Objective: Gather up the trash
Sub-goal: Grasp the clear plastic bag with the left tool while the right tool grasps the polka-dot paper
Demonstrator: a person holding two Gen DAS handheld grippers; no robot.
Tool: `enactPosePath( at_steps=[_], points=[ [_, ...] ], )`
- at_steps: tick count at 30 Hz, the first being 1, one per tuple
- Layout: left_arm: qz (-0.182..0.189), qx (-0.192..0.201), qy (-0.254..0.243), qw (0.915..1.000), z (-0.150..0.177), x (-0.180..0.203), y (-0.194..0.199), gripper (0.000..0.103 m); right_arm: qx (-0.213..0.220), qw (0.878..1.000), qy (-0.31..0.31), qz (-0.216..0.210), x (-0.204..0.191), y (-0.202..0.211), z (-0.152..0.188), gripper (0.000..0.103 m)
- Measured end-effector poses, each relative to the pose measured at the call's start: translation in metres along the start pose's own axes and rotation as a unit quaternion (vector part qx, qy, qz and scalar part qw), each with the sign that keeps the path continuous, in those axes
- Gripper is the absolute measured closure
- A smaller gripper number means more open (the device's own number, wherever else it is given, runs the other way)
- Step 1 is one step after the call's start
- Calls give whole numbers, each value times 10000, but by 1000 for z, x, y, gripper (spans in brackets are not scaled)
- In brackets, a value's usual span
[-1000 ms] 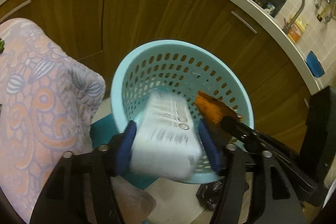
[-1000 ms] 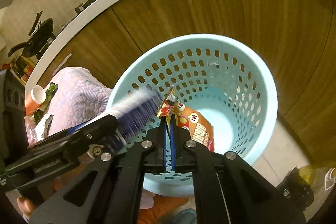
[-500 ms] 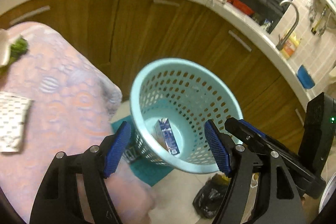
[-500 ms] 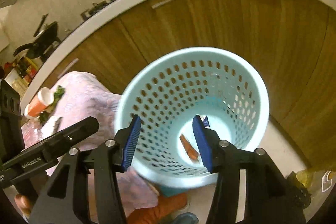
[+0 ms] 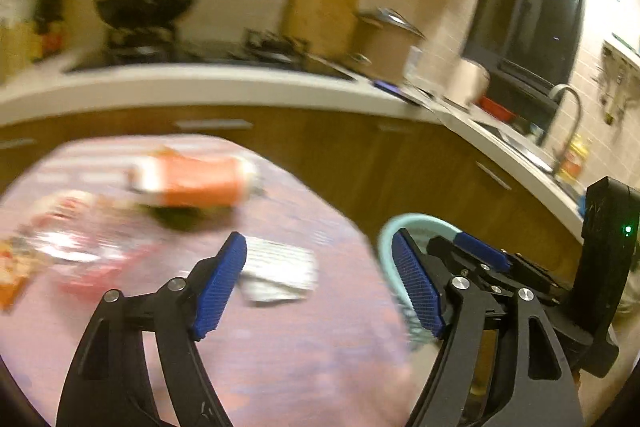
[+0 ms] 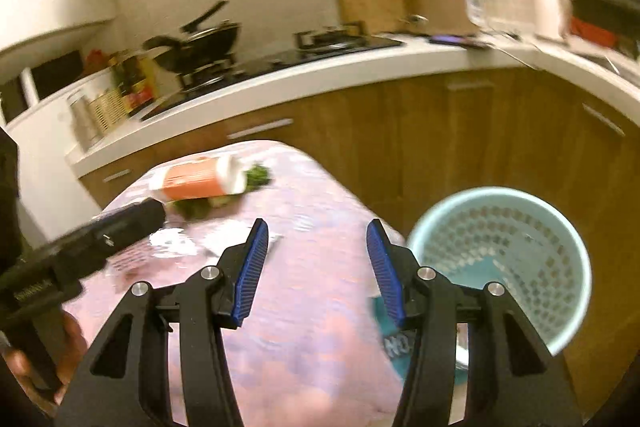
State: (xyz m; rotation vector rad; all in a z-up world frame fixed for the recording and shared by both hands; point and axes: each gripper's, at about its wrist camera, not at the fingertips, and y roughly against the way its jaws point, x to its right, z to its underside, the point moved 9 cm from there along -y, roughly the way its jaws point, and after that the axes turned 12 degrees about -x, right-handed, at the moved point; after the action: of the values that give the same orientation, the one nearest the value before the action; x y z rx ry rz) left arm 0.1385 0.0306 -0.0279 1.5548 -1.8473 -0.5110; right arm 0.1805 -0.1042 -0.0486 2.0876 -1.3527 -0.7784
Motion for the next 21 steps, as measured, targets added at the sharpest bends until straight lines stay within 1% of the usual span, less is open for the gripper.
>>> enactPosePath(
  at_steps=[2, 4, 5, 8, 9, 11, 15, 18, 21],
  points=[
    [-288, 166, 81, 9994, 0, -25, 18, 28, -48, 9999, 91, -59, -18, -9, -1, 55],
    [-569, 298, 164, 9978, 2, -50, 34, 23, -133, 9998, 129, -102, -32, -23, -1, 55],
    [-704, 337, 198, 9968, 4, -64, 41, 23, -158, 9997, 136, -108, -37, -29, 0, 55],
    [-981, 377, 343, 9939, 9, -99, 51, 21, -277, 9994, 190, 9, -46, -50, 4, 55],
    [-1043, 347, 388, 9932, 11, -109, 52, 19, -319, 9993, 205, 54, -49, -57, 7, 55],
    [-1172, 255, 522, 9914, 17, -129, 47, 18, -408, 9987, 252, 151, -54, -72, 11, 55],
    [-1134, -25, 808, 9903, 31, -161, 31, 18, -613, 9969, 415, 250, -58, -98, 16, 55],
    [-897, -246, 1002, 9906, 33, -170, 13, 18, -743, 9960, 429, 263, -59, -108, 14, 55],
    [-725, -359, 1167, 9899, 34, -174, 1, 18, -838, 9952, 401, 300, -57, -115, 13, 55]
  ],
)
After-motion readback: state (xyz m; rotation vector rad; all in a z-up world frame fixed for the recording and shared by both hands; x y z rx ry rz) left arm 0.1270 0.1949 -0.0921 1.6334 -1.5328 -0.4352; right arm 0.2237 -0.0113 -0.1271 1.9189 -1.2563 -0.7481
